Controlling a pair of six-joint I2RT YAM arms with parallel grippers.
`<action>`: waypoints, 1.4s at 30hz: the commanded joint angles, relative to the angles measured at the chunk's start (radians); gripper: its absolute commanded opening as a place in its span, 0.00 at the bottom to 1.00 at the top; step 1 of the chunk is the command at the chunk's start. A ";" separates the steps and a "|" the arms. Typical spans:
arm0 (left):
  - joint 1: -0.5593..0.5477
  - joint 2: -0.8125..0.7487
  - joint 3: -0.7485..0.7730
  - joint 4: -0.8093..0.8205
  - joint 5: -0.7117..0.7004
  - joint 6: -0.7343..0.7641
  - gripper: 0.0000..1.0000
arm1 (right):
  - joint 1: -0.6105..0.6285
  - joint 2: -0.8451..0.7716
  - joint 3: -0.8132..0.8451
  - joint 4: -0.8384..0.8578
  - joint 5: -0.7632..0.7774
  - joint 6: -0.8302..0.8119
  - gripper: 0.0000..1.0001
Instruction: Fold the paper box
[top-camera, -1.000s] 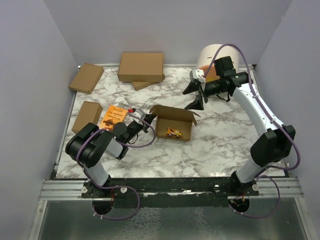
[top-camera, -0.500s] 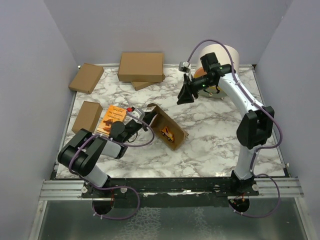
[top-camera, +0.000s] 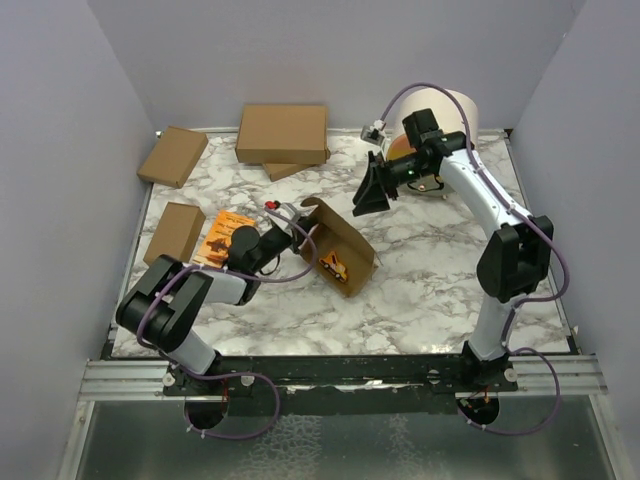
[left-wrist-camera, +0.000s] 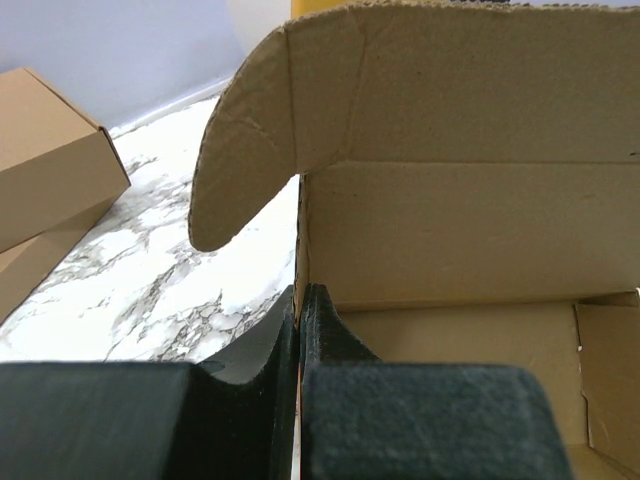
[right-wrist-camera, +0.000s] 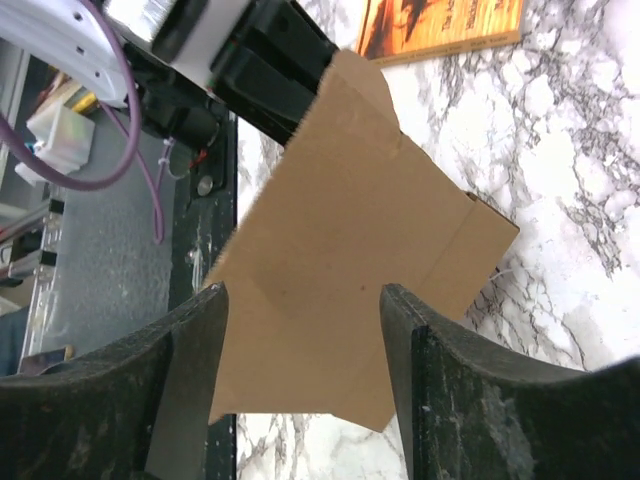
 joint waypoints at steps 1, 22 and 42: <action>-0.004 0.036 0.031 0.005 -0.001 0.014 0.00 | -0.013 -0.075 -0.048 0.142 -0.039 0.130 0.60; -0.004 0.110 0.103 -0.038 0.023 -0.003 0.00 | 0.010 0.014 -0.185 0.173 0.055 0.183 0.66; -0.004 0.092 0.111 -0.085 0.050 -0.015 0.00 | 0.043 0.023 -0.211 0.237 0.304 0.143 0.42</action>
